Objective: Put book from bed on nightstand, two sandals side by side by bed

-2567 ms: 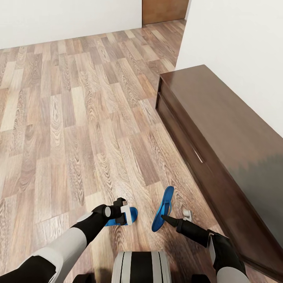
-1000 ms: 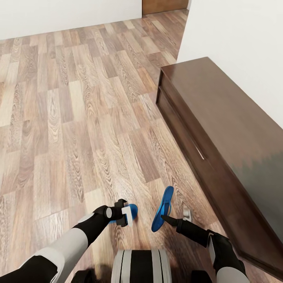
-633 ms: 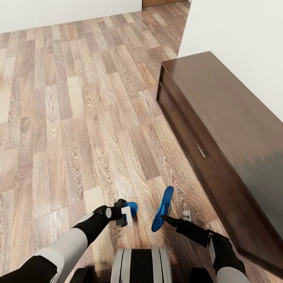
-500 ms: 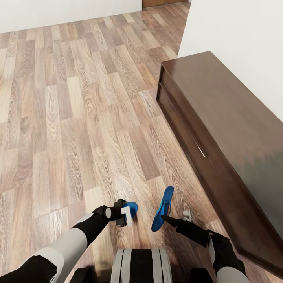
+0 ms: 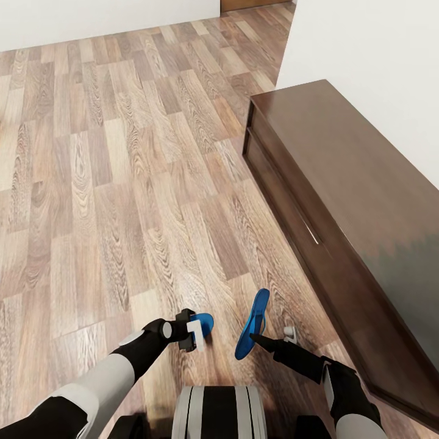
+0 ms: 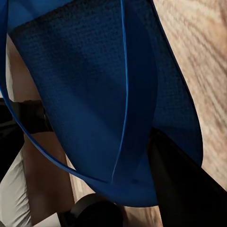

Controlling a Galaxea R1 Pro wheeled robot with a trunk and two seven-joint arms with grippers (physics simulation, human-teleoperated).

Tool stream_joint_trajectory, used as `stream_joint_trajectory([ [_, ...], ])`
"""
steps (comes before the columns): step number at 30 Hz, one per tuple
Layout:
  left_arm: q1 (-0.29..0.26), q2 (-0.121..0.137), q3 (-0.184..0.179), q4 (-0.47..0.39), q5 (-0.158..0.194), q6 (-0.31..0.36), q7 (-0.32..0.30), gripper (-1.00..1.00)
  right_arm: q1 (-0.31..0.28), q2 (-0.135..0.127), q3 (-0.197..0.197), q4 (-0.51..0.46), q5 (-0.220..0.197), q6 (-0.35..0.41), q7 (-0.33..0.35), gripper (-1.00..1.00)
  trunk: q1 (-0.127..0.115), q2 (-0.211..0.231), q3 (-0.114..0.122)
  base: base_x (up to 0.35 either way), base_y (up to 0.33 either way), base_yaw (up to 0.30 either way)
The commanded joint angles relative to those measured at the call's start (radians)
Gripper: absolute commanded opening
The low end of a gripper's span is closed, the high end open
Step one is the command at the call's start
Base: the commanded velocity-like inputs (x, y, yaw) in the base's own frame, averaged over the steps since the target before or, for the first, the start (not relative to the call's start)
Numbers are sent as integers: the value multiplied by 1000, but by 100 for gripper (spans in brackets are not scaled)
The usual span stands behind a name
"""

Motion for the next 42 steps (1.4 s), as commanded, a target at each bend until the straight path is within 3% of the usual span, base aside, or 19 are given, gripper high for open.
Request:
stream_joint_trajectory([
  [1, 0, 0, -1, -1, -10, -2, -3, 100, -1, 2, -7, -2, 9, 14, 9, -100, 0, 0, -1, 0, 0, 0],
  [42, 0, 2, 0, 21, -9, -2, -3, 100, -1, 2, -7, -2, 10, 17, 9, -100, 0, 0, -1, 0, 0, 0],
])
